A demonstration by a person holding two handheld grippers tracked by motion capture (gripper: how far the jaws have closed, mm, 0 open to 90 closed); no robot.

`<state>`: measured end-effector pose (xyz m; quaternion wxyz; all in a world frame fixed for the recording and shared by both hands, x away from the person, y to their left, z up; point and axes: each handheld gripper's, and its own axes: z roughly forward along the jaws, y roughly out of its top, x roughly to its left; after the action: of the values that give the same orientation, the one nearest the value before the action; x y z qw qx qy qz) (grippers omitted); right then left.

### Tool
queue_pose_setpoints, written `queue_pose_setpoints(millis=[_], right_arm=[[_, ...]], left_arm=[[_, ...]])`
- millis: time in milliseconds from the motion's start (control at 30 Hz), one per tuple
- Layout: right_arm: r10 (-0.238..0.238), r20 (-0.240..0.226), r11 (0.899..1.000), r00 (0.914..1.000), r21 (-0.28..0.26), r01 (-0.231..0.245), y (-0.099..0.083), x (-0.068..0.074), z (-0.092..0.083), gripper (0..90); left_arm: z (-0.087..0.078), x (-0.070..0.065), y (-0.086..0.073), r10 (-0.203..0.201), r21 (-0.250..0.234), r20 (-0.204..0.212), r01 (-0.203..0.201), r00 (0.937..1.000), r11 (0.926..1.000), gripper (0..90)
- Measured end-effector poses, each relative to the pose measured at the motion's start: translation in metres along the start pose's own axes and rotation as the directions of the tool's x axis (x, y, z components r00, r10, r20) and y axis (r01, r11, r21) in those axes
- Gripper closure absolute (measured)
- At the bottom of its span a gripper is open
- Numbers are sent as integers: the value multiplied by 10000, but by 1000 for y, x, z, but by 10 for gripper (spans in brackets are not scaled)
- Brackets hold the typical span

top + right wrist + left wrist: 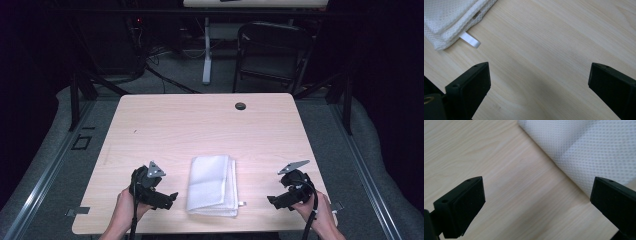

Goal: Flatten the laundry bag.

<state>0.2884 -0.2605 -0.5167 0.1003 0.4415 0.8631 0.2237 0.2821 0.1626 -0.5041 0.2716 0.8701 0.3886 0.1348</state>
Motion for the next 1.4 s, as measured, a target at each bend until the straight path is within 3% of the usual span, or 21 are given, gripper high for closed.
queue_pose_setpoints(millis=[100, 433, 633, 900, 933, 967, 1033, 1100, 1267, 1333, 1400], right_arm=[[-93, 40, 10000, 9999, 22, 93, 1, 1, 0, 42], [97, -12, 9999, 10000, 44, -97, -5, 0, 0, 48], [161, -110, 9997, 9998, 187, -159, -4, -1, 2, 50], [191, -191, 9996, 9996, 188, -187, -3, 2, 4, 56], [514, -316, 9983, 9982, -273, -523, -5, 4, 7, 56], [184, -188, 9996, 9997, 206, -180, -3, 2, 4, 57], [166, -230, 9997, 9996, 156, -163, -3, 2, 5, 58], [137, -159, 9997, 9998, 197, -134, -2, 2, 5, 58], [65, -228, 9996, 9997, 258, -59, 0, 4, 6, 61], [31, -277, 9996, 9996, 273, -23, 0, 4, 6, 61], [358, -240, 9991, 9991, -207, -363, -2, 7, 10, 61]], left_arm=[[0, -5, 0, 3, -30, 85, -3, 10000, 10000, 0], [6, -31, 14, 747, -162, 566, -739, 9956, 9971, 0], [14, -49, 19, 1424, -26, 884, -1427, 9859, 9898, 0], [23, -65, 25, 1839, 4, 1036, -1849, 9775, 9828, 0], [27, -69, 26, 1934, 57, 1119, -1952, 9747, 9807, 0], [29, -73, 27, 1977, 67, 1211, -2000, 9728, 9798, 0], [32, -78, 28, 2108, 81, 1300, -2136, 9689, 9769, 0], [33, -81, 29, 2198, 95, 1313, -2229, 9667, 9748, 0], [43, -94, 36, 2691, 187, 1282, -2736, 9545, 9617, 0], [46, -98, 39, 2778, 217, 1217, -2824, 9529, 9591, 0], [48, -101, 41, 2887, 132, 1037, -2916, 9518, 9565, 4]])
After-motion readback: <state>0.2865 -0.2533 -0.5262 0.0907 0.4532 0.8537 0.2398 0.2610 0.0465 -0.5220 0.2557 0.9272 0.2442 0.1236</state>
